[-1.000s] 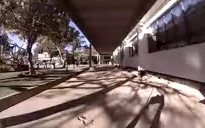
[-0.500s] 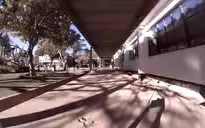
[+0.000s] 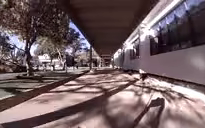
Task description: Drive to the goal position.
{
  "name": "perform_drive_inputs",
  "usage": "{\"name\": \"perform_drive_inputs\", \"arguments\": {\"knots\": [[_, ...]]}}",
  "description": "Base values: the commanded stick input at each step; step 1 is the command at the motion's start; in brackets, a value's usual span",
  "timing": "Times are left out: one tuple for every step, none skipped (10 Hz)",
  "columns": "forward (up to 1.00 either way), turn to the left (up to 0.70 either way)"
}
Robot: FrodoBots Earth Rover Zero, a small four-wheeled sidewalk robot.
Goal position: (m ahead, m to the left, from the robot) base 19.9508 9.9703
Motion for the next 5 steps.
{"name": "perform_drive_inputs", "arguments": {"knots": [[0.7, 0.0], [0.7, 0.0], [0.7, 0.0], [0.7, 0.0], [0.7, 0.0]]}}
